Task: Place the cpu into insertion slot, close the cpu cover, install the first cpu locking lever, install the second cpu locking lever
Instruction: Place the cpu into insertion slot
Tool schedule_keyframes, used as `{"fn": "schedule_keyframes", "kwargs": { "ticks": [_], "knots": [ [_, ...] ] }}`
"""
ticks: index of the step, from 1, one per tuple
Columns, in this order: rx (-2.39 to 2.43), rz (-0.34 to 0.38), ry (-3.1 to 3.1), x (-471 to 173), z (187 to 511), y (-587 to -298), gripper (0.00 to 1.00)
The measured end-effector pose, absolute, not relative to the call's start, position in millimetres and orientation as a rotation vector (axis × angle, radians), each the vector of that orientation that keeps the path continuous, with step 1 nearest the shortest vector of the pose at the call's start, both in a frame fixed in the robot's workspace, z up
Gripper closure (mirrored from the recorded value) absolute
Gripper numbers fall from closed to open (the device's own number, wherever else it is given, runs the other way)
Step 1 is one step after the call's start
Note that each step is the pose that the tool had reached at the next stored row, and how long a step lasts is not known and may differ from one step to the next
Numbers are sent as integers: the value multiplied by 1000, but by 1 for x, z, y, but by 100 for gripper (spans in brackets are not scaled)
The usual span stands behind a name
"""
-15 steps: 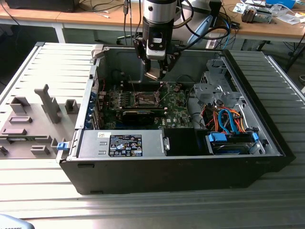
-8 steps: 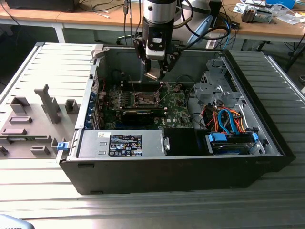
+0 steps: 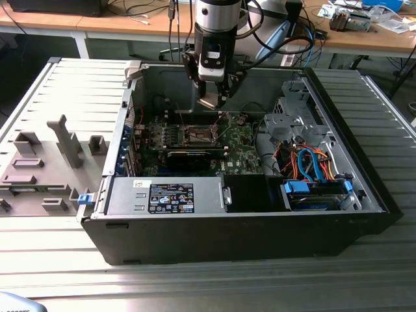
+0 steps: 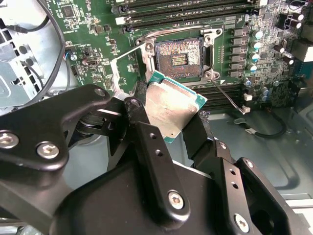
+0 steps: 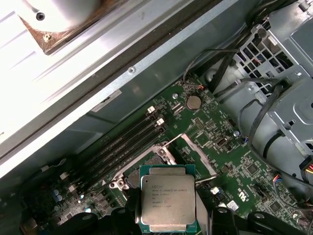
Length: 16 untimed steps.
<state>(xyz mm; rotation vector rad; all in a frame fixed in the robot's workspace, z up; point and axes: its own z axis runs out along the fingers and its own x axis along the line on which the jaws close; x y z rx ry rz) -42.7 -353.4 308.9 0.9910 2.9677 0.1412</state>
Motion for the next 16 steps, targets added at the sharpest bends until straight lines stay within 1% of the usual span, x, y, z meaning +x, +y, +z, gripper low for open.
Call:
{"fn": "schedule_keyframes", "kwargs": {
  "ticks": [16],
  "knots": [
    [1025,141,2955,-43,309,-353,46]
  ]
}}
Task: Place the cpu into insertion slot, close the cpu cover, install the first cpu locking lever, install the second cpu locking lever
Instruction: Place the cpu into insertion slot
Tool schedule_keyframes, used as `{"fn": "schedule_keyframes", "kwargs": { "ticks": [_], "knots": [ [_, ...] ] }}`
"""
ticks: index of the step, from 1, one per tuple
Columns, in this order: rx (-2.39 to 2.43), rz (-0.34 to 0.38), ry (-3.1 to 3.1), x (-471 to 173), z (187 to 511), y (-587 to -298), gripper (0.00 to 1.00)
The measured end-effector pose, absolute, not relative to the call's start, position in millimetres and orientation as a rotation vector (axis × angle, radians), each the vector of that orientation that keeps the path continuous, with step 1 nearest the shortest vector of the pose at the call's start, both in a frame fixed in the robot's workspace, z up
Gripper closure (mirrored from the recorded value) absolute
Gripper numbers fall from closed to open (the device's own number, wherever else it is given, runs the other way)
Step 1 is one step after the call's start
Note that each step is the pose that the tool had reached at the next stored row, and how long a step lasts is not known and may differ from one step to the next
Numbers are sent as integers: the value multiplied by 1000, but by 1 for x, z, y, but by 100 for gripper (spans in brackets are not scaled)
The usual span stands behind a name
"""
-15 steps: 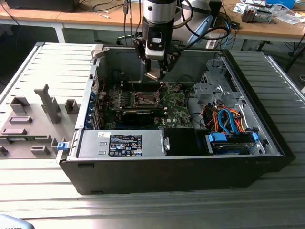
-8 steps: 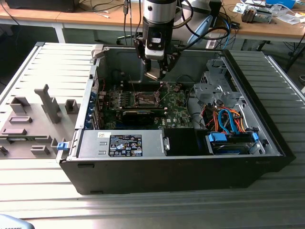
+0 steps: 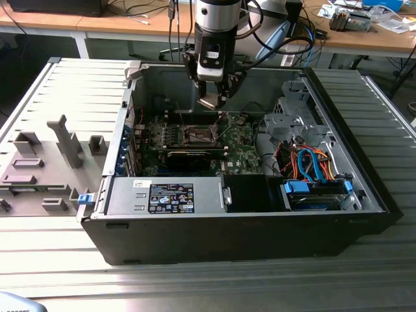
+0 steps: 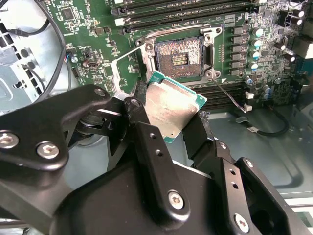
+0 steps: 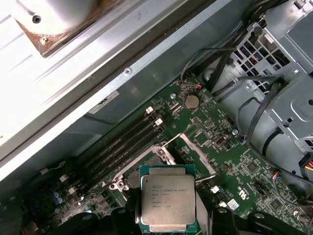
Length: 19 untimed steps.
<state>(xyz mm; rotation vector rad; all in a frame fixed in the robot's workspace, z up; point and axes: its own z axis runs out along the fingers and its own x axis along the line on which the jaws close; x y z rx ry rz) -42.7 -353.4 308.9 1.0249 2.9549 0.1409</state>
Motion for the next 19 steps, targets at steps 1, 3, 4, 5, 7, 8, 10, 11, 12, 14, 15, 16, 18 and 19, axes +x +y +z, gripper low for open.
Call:
{"fn": "schedule_keyframes", "kwargs": {
  "ticks": [1,3,4,5,7,8,10,11,12,14,15,16,18,19],
  "knots": [
    [1028,141,2954,-43,309,-353,46],
    [1031,141,2953,-43,309,-353,46],
    [1032,141,2952,-43,309,-353,46],
    [1034,141,2952,-43,309,-353,46],
    [1037,141,2950,-43,309,-353,46],
    [1038,141,2950,-43,309,-353,46],
    [1041,141,2949,-43,309,-353,46],
    [1043,141,2948,-43,309,-353,46],
    [1044,141,2948,-43,309,-353,46],
    [1047,141,2946,-43,309,-353,46],
    [1049,141,2946,-43,309,-353,46],
    [1051,141,2945,-43,309,-353,46],
    [1054,141,2944,-43,309,-353,46],
    [1056,141,2943,-43,309,-353,46]
  ]
}}
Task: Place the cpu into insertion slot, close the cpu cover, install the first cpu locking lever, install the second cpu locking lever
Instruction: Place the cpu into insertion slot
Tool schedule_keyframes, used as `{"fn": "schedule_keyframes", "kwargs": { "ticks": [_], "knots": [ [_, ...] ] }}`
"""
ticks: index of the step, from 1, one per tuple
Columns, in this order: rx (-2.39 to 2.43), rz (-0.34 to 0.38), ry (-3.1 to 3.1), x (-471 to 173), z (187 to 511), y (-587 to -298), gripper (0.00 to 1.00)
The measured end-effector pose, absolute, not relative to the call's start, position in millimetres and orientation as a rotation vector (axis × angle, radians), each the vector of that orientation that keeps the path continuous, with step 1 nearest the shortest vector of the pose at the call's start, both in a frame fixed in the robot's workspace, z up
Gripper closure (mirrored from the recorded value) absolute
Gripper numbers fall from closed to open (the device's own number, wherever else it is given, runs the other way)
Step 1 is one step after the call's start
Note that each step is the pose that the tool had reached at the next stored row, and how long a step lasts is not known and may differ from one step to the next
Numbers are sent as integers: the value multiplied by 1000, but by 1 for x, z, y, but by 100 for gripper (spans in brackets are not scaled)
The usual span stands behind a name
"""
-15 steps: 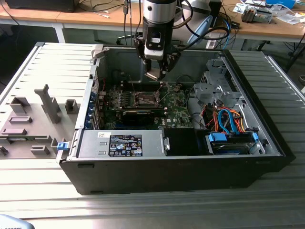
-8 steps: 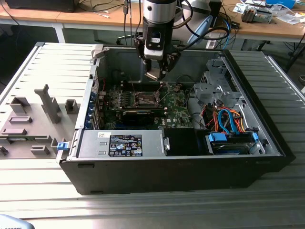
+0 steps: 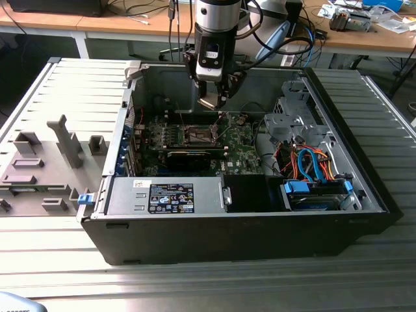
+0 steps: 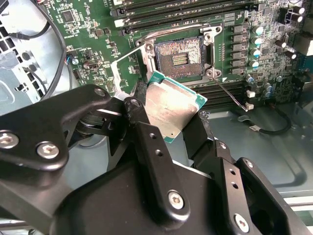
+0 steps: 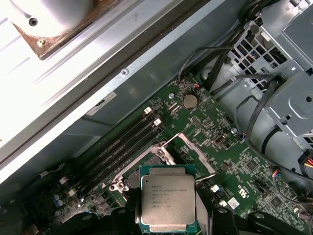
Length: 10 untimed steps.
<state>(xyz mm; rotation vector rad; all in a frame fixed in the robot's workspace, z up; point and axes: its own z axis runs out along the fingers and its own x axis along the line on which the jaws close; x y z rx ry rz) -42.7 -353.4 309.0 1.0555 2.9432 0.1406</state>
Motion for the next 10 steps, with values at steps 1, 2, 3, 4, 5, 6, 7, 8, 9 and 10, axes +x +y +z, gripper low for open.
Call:
{"fn": "schedule_keyframes", "kwargs": {
  "ticks": [1,2,3,4,5,6,7,8,9,10],
  "knots": [
    [1058,141,2942,-43,309,-353,46],
    [1059,141,2942,-43,309,-353,46],
    [1060,141,2941,-43,309,-353,46],
    [1061,141,2941,-43,309,-353,46],
    [1062,141,2940,-43,309,-353,46],
    [1064,141,2940,-43,309,-353,46],
    [1065,141,2940,-43,309,-353,46],
    [1066,140,2939,-43,309,-353,46],
    [1068,141,2938,-43,309,-353,46],
    [1069,141,2938,-43,309,-353,46]
  ]
}}
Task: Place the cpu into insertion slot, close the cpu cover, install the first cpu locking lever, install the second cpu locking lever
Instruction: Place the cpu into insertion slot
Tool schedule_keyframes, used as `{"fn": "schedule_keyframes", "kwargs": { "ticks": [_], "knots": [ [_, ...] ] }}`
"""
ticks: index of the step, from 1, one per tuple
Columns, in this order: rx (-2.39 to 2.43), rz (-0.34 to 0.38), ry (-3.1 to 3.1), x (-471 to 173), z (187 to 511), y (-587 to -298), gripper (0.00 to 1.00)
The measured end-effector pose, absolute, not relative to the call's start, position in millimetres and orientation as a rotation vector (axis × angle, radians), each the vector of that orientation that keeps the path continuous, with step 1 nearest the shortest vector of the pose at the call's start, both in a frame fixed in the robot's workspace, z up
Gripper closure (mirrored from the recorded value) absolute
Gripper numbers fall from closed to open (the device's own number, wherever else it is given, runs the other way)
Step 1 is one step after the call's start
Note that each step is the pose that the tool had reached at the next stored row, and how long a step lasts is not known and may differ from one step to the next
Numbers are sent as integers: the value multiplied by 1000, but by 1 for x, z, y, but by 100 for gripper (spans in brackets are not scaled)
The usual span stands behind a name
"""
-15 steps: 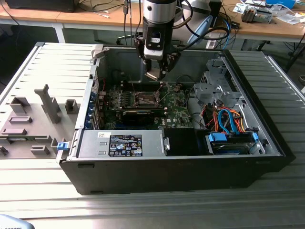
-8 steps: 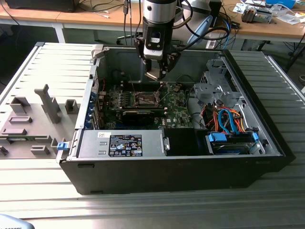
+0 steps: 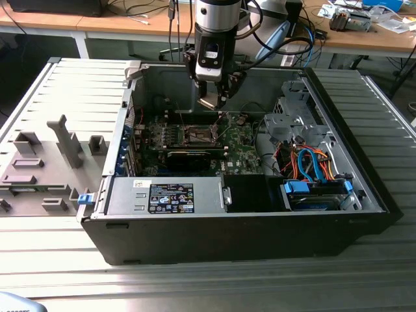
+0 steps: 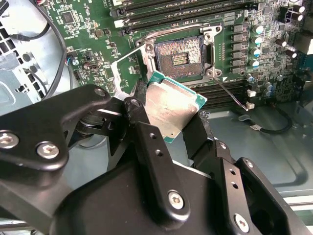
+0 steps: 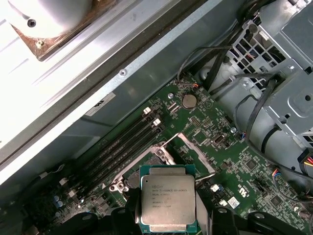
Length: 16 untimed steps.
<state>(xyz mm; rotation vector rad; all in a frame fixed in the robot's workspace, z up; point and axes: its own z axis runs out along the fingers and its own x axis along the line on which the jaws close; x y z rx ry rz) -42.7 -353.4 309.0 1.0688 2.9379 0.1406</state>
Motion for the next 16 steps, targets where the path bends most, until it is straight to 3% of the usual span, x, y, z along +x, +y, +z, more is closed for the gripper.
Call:
{"fn": "schedule_keyframes", "kwargs": {
  "ticks": [16],
  "knots": [
    [1091,140,2929,-43,309,-353,46]
  ]
}}
